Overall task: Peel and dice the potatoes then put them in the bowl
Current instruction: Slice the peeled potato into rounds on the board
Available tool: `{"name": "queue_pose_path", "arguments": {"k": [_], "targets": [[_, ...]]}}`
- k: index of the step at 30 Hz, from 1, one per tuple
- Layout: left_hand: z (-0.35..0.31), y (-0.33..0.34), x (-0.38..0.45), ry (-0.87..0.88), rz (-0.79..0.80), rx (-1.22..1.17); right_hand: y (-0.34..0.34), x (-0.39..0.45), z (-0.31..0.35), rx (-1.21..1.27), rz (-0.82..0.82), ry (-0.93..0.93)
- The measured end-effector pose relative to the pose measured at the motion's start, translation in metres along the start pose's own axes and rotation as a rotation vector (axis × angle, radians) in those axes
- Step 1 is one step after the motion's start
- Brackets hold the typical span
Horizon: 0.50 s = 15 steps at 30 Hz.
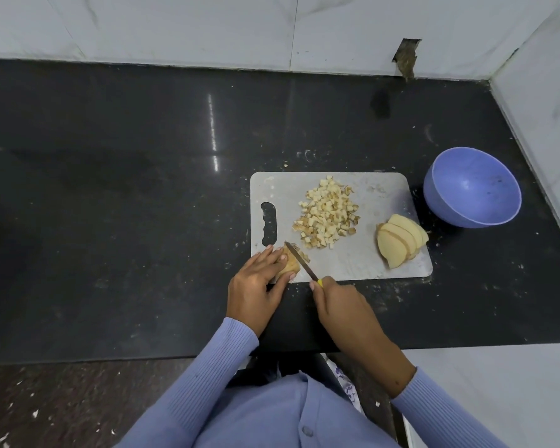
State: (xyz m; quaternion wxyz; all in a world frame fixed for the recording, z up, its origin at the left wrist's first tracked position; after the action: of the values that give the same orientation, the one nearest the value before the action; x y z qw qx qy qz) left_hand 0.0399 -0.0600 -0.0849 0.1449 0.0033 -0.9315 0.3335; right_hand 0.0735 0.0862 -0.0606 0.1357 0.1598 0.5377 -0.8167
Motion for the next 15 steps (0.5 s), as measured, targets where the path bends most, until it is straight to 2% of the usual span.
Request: {"name": "queue_pose_path", "arguments": {"k": [7,15], "targets": [[0.000,0.001,0.000,0.010,0.002,0.007,-0.008,0.001,-0.004,0.018,-0.077,0.017],[0.001,0.003,0.003,0.006,-0.009,0.044,-0.005,0.006,0.009,0.057,-0.043,-0.023]]}}
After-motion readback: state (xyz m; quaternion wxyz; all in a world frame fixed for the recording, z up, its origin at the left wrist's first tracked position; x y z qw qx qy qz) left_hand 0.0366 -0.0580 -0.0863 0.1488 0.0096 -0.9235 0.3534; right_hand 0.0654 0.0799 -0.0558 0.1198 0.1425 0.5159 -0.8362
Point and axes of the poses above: each hand's wrist, its own x-axis towards the middle knuckle, its own y-axis out of the palm, z = x × y, the point moved 5 cm from there along x, towards the middle knuckle, and after that the axes turned 3 degrees about -y, right-handed, at the moved point
